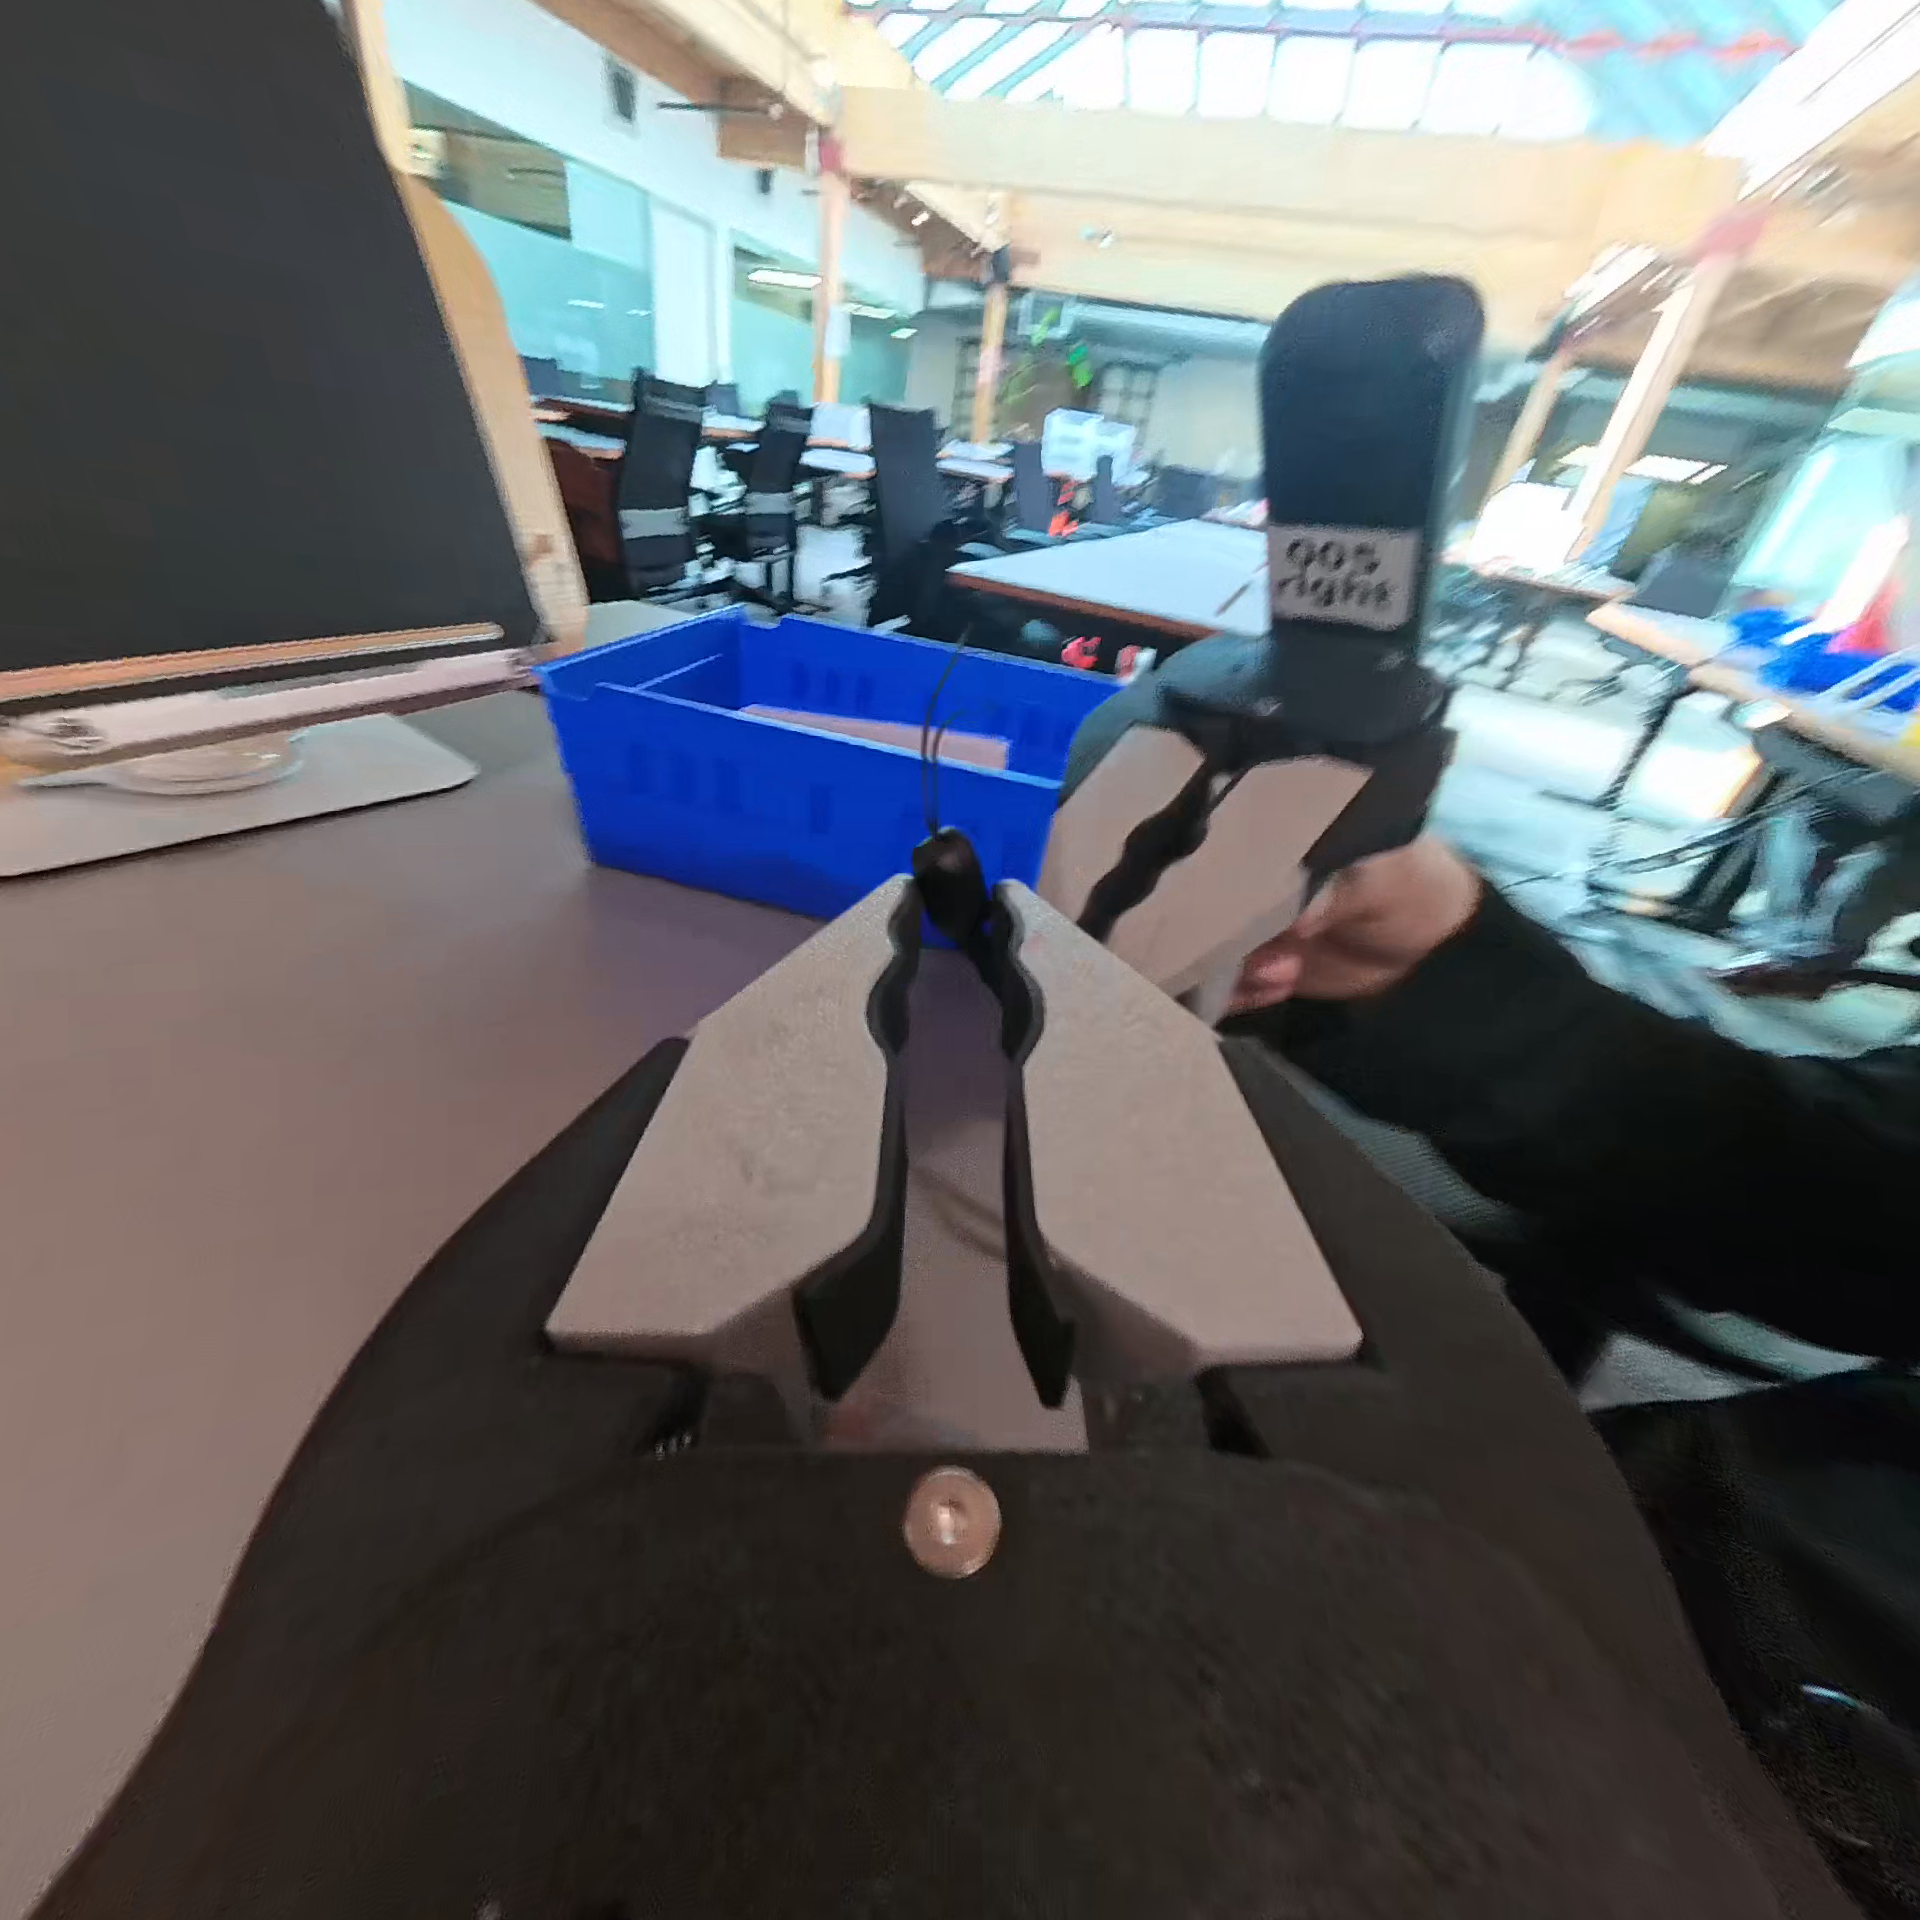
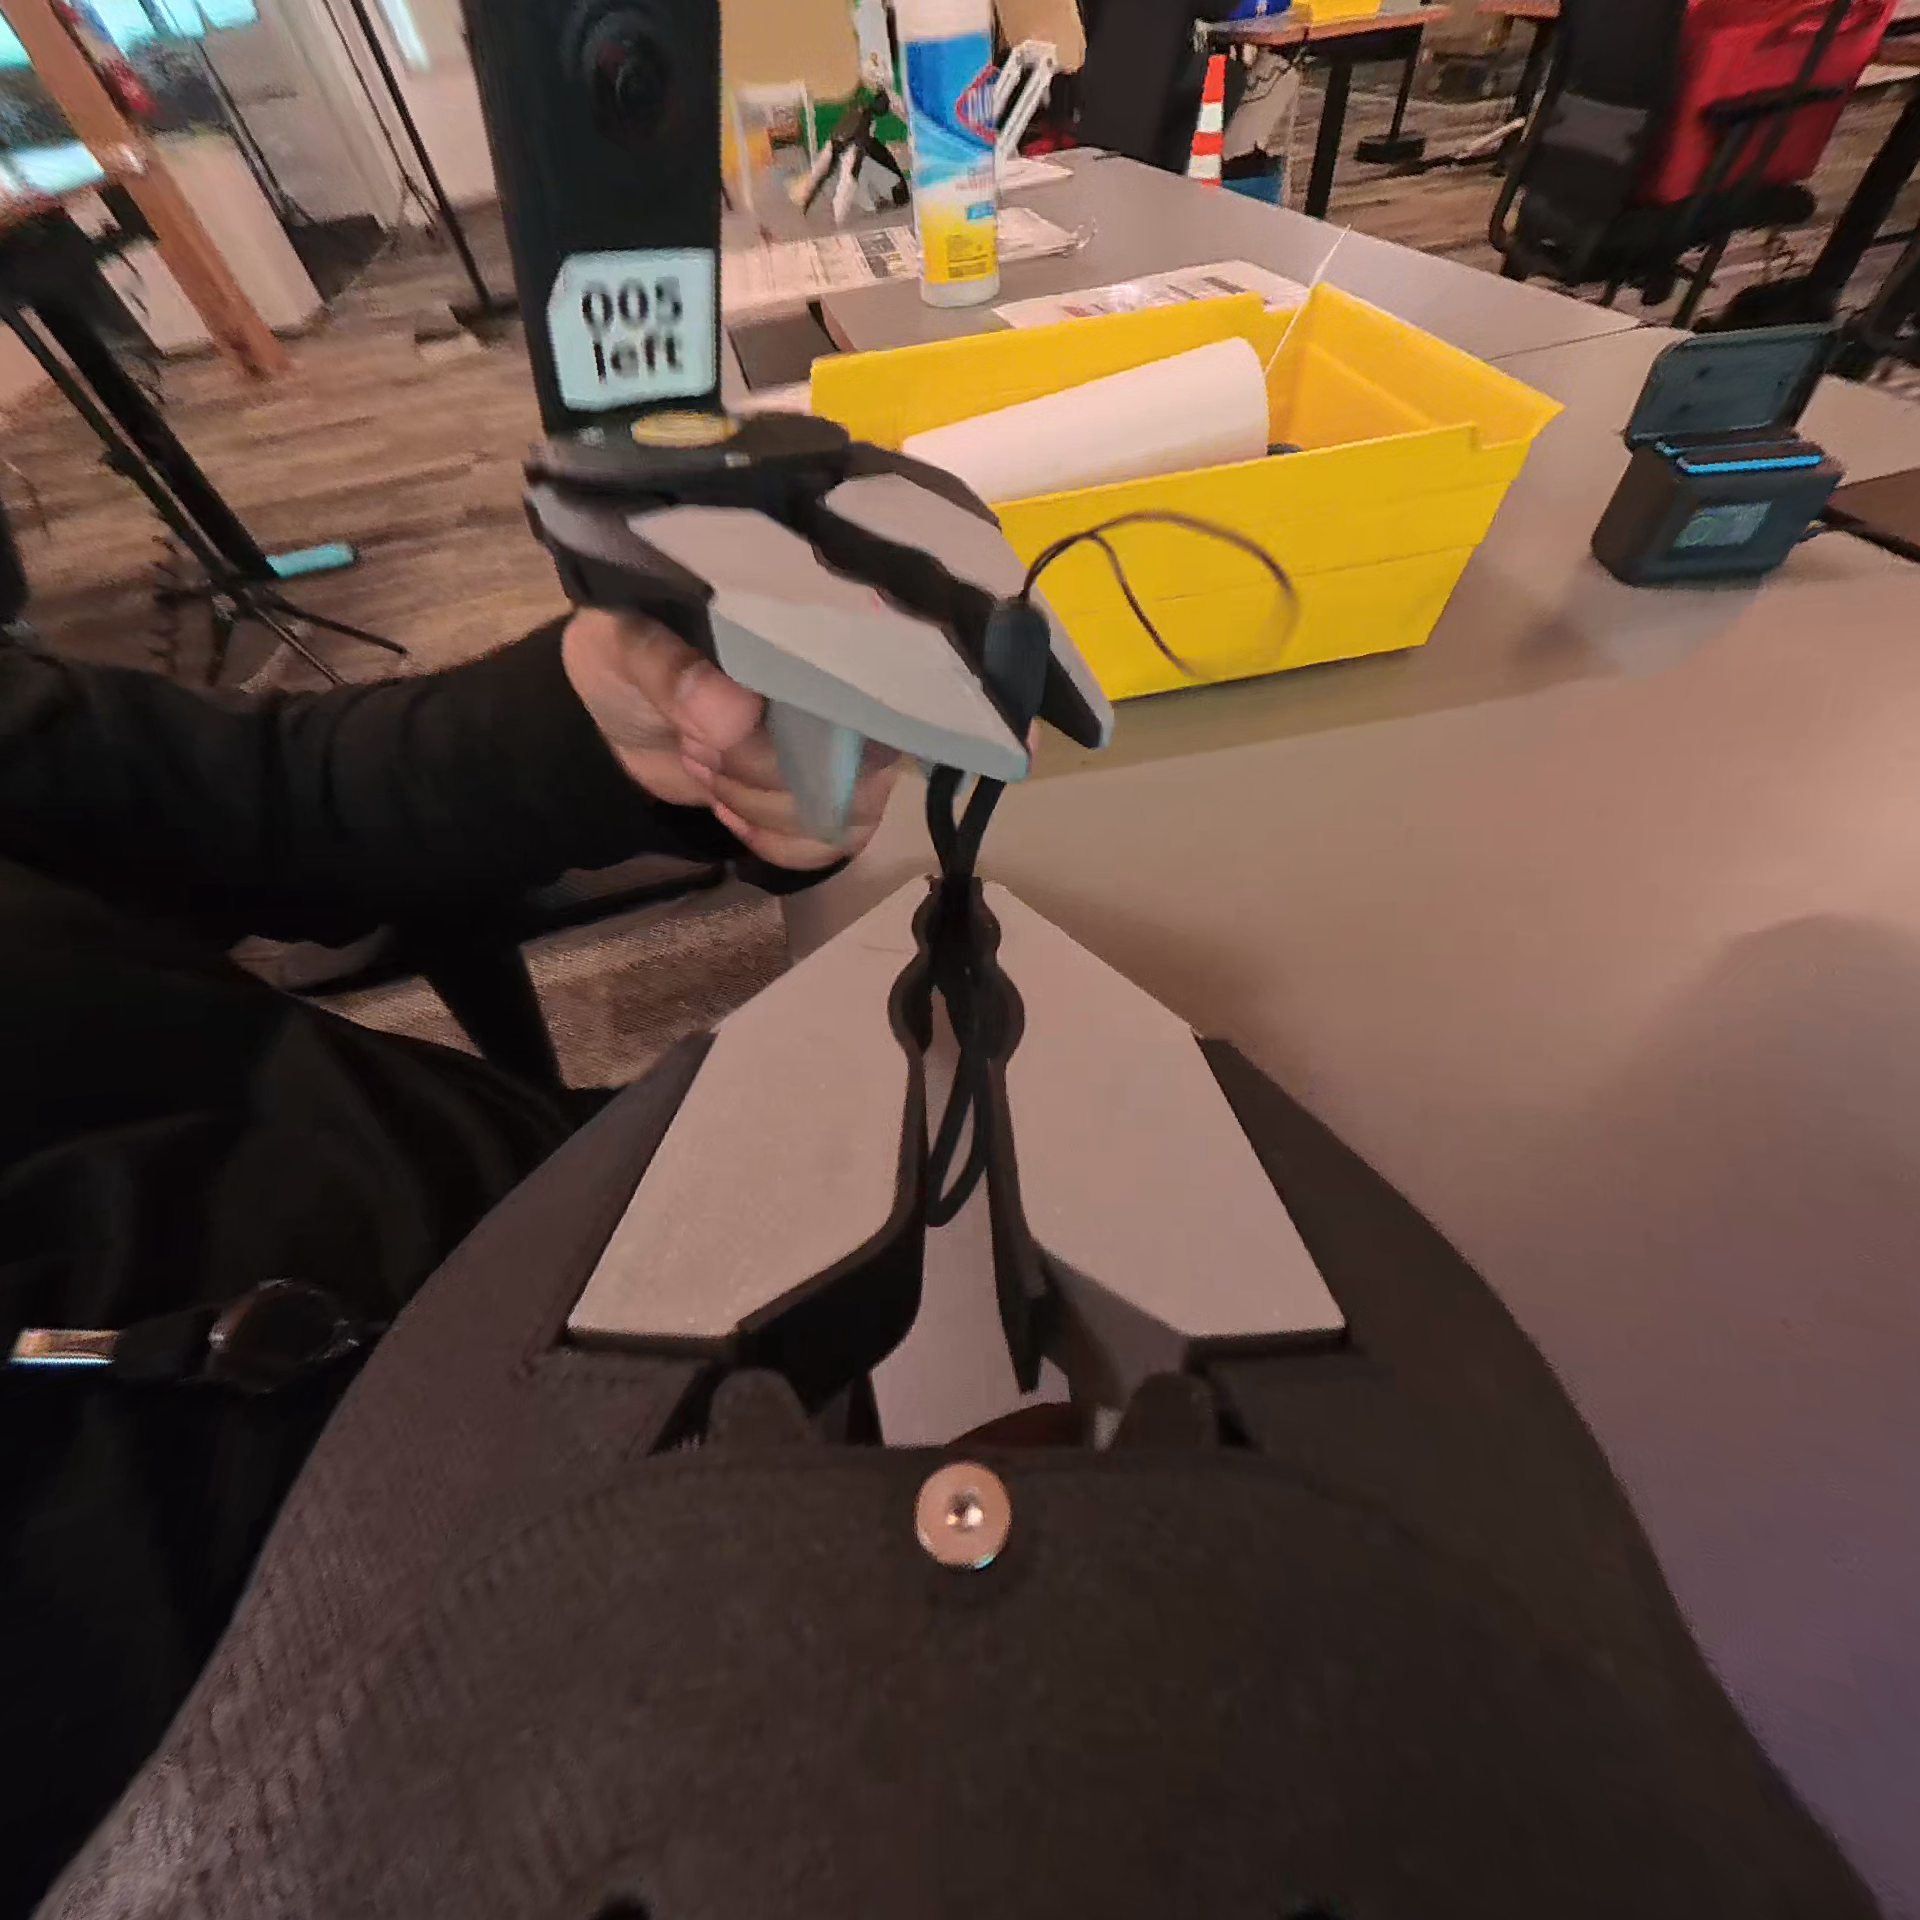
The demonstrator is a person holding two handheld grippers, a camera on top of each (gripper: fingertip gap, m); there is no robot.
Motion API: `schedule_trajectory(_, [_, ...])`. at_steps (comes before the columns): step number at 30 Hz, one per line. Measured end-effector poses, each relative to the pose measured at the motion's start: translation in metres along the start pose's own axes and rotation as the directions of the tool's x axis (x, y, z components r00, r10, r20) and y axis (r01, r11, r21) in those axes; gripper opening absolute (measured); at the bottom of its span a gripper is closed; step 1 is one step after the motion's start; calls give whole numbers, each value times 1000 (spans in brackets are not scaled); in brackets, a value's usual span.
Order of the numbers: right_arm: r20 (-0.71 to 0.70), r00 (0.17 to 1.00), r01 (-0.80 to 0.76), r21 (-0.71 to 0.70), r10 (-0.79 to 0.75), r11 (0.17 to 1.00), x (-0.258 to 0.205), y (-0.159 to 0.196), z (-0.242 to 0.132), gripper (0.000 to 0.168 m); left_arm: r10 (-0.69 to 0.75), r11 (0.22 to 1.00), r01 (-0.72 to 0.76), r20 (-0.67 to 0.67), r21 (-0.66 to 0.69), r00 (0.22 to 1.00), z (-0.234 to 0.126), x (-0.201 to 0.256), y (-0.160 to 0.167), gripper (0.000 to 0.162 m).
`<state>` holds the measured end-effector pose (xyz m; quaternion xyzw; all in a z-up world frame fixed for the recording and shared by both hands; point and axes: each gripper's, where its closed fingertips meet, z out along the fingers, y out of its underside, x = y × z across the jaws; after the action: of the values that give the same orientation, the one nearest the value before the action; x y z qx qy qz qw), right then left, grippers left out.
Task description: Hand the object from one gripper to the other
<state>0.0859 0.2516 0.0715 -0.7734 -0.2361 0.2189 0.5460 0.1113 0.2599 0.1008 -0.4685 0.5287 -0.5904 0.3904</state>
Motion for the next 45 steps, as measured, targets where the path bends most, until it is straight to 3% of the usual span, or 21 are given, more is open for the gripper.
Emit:
schedule_trajectory(3, [82, 985, -156, 79, 150, 984, 3, -12, -12, 0, 117, 991, -110, 108, -71, 987, -1, -16, 8, 27])
schedule_trajectory(6, [151, 948, -300, 134, 280, 944, 12, -18, -23, 0, 239, 968, -222, 151, -121, 959, 0, -19, 14, 13])
schedule_trajectory(10, [201, 899, -427, 210, 389, 879, 26, -25, -34, 0, 413, 902, -375, 178, -212, 893, 5, -17, 25, 29])
schedule_trajectory(12, [238, 872, -480, 243, 428, 843, 29, -30, -39, 0, 577, 813, -530, 222, -240, 786, 6, -18, 23, 31])
schedule_trajectory(16, [332, 814, -568, 285, 476, 772, 30, -40, -47, 0, 872, 483, -838, 227, -254, 434, 10, -1, 23, 35])
schedule_trajectory(19, [408, 762, -628, 277, 503, 727, 27, -44, -51, 0, 930, 321, -918, 259, -233, 259, 12, 4, 28, 36])
schedule_trajectory(23, [407, 745, -643, 226, 529, 732, 26, -36, -42, 0, 944, 35, -970, 327, -240, -47, 10, 23, 18, 43])
schedule_trajectory(26, [449, 705, -671, 175, 548, 720, 18, -31, -33, 1, 944, -94, -959, 281, -266, -171, 14, 28, 29, 45])
schedule_trajectory(29, [474, 675, -690, 137, 565, 710, 13, -27, -23, 0, 933, -154, -956, 282, -249, -224, 15, 38, 31, 18])
schedule_trajectory(31, [434, 703, -671, 140, 563, 729, 16, -22, -18, 0, 937, -89, -969, 312, -230, -160, 12, 42, 23, 1])
schedule_trajectory(34, [403, 742, -640, 184, 536, 746, 24, -25, -27, 5, 909, 213, -968, 391, -131, 147, 3, 38, -4, 1])
schedule_trajectory(37, [387, 767, -616, 218, 512, 757, 30, -30, -40, 10, 785, 513, -858, 423, -31, 453, -6, 21, -23, 0])
schedule_trajectory(40, [340, 803, -565, 172, 490, 807, 29, -24, -44, 14, 618, 756, -655, 327, 3, 715, -2, 5, -19, 0])
schedule_trajectory(42, [309, 834, -508, 109, 457, 854, 23, -16, -42, 22, 441, 894, -448, 178, 0, 880, 3, 3, -7, 0])
schedule_trajectory(45, [241, 894, -386, -19, 379, 922, 10, 2, -37, 28, 185, 983, -185, 76, -6, 980, 2, -7, 0, 0])
